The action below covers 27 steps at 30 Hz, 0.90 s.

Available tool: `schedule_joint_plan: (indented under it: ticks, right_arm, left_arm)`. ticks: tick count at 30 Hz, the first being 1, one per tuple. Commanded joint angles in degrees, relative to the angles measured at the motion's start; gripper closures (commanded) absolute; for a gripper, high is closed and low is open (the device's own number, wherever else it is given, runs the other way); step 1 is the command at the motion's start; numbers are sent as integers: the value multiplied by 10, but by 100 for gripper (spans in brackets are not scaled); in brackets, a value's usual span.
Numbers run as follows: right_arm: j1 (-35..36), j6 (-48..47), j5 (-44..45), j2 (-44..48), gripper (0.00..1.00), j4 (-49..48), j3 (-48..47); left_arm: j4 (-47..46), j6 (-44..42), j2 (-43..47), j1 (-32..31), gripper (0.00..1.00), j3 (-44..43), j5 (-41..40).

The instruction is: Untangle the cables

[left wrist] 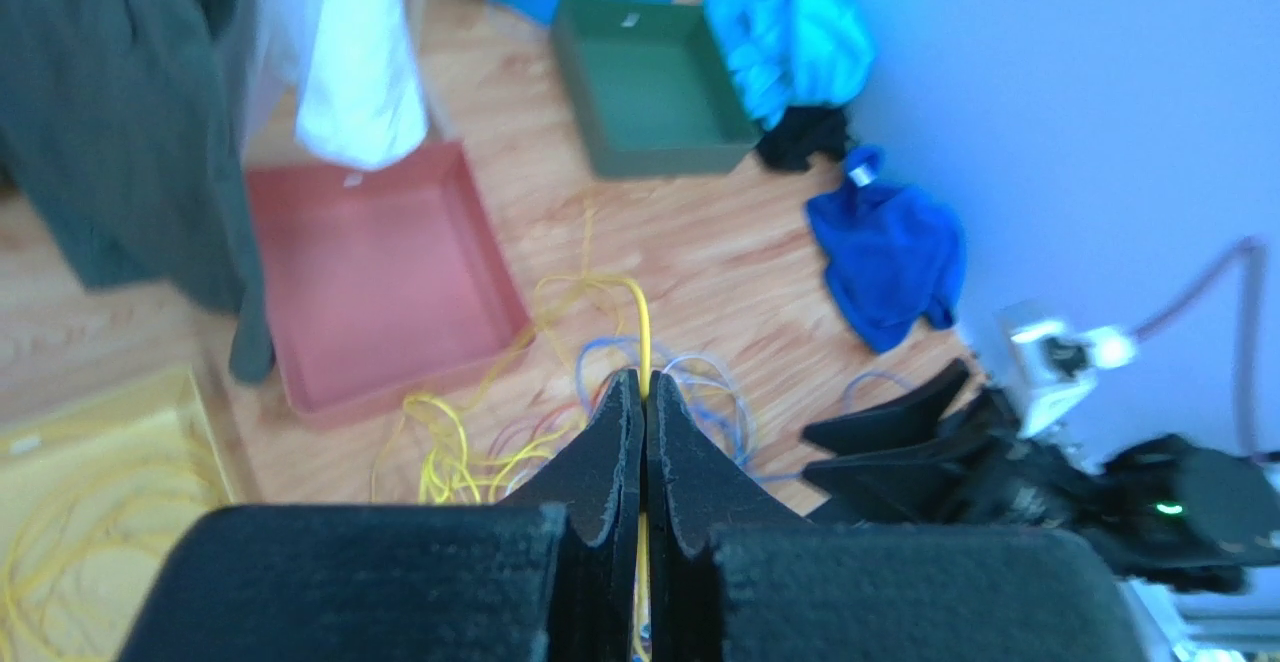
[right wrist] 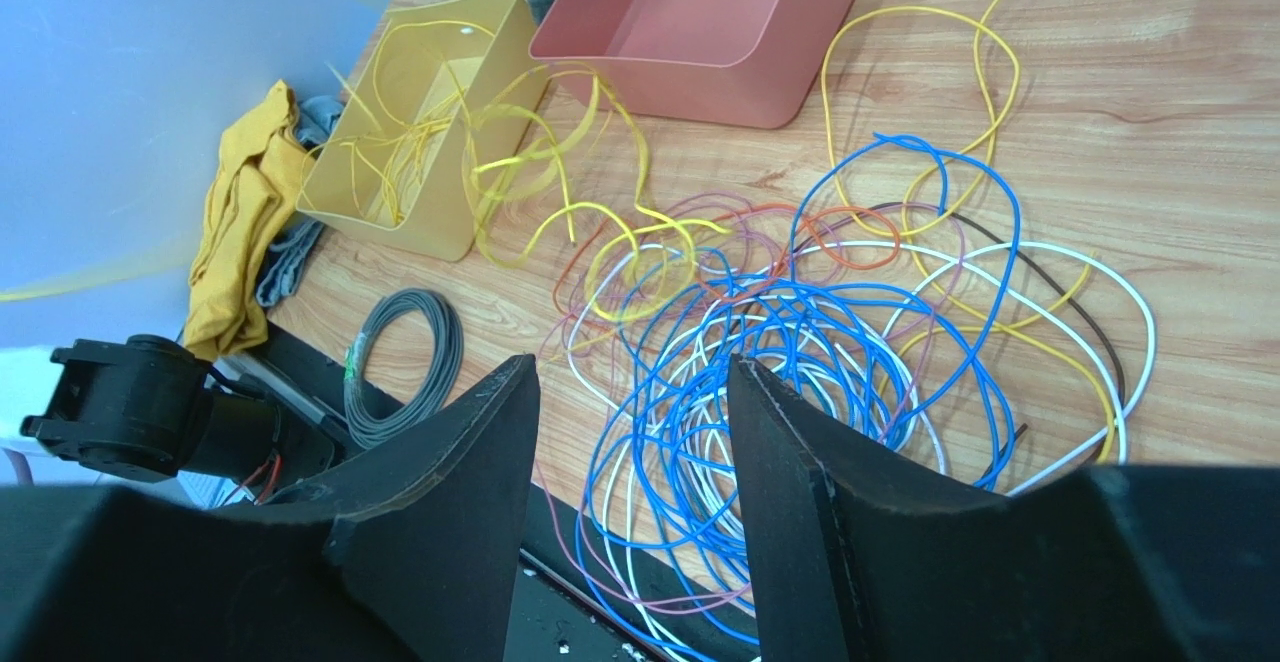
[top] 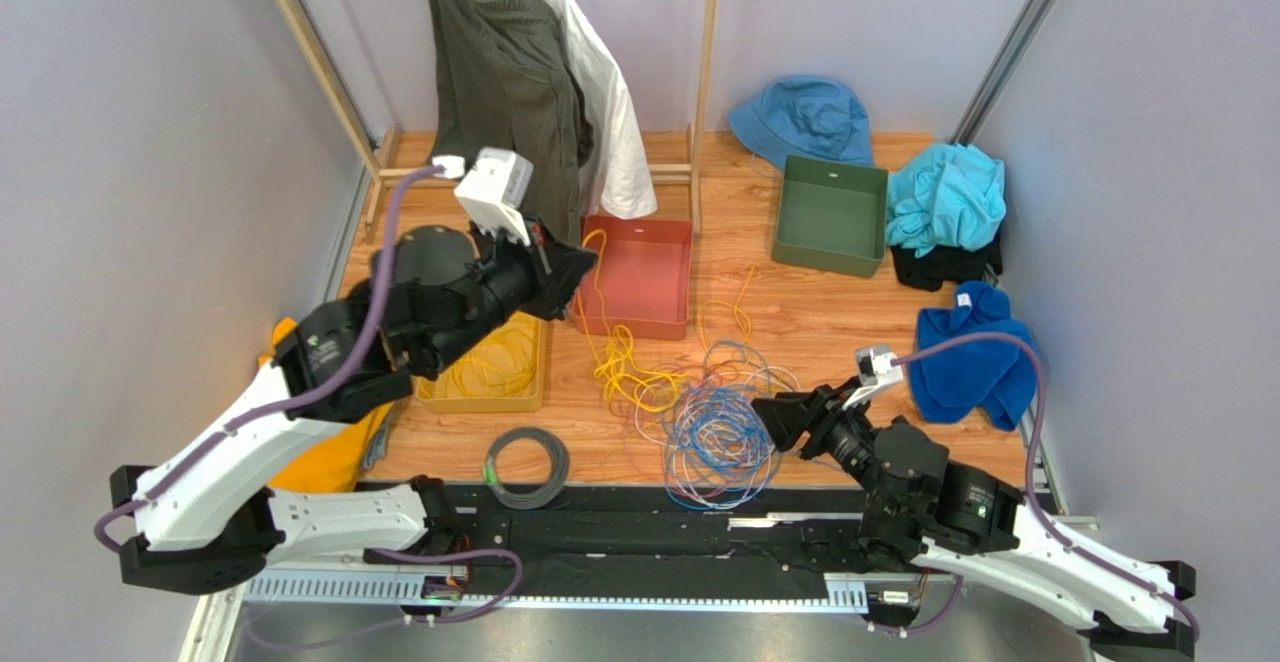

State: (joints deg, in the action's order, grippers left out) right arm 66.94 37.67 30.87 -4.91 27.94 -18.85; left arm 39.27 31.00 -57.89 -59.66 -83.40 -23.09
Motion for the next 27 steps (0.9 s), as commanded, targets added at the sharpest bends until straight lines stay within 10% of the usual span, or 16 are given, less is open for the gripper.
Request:
schedule_joint_plan:
  ticks: [1,15,20,27]
  right_arm:
    - [1,-2,-6,-8,47,-31,-15]
    - [1,-2,-10,4,47,-5,-25]
    - [1,-1,-6,30,47,11,-22]
    - [1,0,-14,39,47,26,-27]
  left_arm:
    - [72,-74,-49,-36,100,-144,-30]
    - [184,-147,-167,-89,100,-422,-156]
    - [243,-101,-154,-34,100,-332,-195]
    - [155,-48,-10,210,100,-43,-8]
